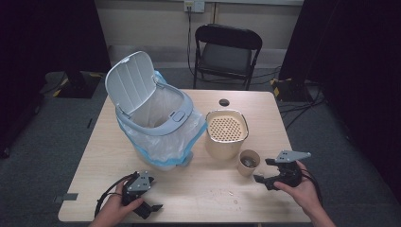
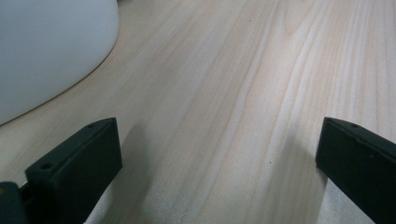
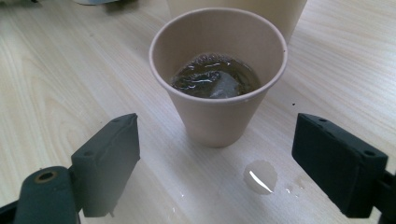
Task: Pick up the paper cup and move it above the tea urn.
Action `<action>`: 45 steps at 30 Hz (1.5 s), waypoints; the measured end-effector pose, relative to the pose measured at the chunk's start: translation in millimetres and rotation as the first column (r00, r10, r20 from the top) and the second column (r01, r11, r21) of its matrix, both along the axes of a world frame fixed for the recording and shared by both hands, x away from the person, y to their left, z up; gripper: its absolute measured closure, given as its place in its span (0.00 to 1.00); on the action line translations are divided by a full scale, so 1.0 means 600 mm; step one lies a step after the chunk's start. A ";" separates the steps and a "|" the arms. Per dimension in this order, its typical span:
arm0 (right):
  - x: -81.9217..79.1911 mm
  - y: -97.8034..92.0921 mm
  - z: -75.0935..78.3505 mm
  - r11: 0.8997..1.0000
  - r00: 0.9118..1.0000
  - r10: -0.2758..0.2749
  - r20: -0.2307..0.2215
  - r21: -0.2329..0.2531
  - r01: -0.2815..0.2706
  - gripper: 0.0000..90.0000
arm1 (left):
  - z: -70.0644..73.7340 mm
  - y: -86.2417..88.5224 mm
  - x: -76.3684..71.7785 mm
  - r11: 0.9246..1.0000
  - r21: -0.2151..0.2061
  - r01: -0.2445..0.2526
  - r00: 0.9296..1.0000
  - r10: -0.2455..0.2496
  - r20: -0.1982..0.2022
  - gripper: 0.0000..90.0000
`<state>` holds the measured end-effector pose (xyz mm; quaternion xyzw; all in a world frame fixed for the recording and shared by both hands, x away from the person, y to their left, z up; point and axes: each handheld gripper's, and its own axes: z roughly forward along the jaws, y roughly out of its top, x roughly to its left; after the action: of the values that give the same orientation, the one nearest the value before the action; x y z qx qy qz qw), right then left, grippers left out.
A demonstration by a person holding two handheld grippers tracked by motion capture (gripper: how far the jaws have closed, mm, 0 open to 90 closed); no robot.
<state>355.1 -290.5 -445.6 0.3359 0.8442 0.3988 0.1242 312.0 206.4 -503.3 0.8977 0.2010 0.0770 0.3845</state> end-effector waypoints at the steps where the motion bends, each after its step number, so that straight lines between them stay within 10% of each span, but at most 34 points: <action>1: 0.001 0.001 -0.003 1.000 1.000 -0.003 0.002 0.000 0.003 0.17 | 0.000 0.000 0.000 1.000 0.001 0.000 1.000 0.000 0.000 0.00; 45: 0.055 0.050 -0.053 0.990 0.998 0.026 0.049 0.134 -0.032 0.24 | 0.000 0.000 0.000 1.000 0.000 0.000 1.000 0.000 0.000 0.00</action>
<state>388.2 -260.6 -477.5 0.3216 0.8170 0.4646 0.1153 312.0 206.4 -503.3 0.8976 0.2011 0.0772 0.3846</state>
